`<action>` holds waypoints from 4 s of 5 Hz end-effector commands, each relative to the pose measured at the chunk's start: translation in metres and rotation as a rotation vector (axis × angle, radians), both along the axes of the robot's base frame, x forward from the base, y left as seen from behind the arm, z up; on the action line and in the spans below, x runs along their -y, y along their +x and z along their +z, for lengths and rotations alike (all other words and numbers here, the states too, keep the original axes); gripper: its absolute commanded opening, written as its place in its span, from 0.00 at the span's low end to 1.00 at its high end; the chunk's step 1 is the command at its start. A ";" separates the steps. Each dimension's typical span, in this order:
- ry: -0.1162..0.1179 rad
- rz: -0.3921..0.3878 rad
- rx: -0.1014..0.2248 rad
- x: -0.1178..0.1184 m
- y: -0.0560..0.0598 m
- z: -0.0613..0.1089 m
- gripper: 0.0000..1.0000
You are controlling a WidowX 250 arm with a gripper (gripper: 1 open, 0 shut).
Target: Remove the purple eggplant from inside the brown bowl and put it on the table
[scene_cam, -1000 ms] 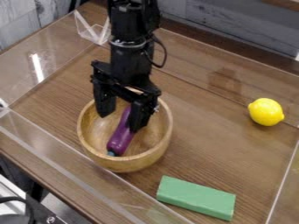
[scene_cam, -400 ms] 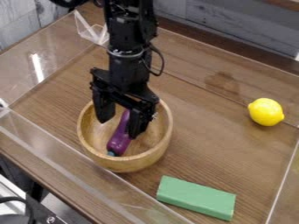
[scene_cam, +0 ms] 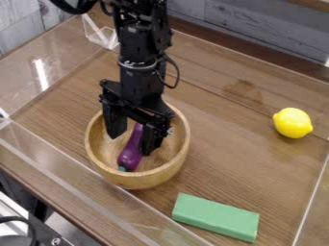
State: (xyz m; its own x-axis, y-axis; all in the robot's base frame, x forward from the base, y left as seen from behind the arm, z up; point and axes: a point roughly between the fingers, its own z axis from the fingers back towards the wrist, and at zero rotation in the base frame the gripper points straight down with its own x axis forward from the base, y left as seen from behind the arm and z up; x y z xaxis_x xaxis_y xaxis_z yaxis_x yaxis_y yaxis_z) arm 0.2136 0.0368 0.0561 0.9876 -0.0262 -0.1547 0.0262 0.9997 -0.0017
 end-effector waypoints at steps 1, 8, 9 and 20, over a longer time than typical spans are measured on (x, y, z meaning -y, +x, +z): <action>0.005 0.013 0.034 -0.004 0.004 0.003 1.00; -0.020 0.037 0.077 -0.006 0.011 -0.003 1.00; -0.021 0.041 0.077 -0.006 0.011 -0.006 1.00; -0.125 0.105 0.138 0.034 0.035 0.028 0.00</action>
State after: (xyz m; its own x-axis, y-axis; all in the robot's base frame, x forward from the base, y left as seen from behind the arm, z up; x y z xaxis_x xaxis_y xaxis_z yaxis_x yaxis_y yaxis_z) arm 0.2381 0.0028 0.0658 0.9927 0.0703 -0.0976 -0.0829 0.9878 -0.1319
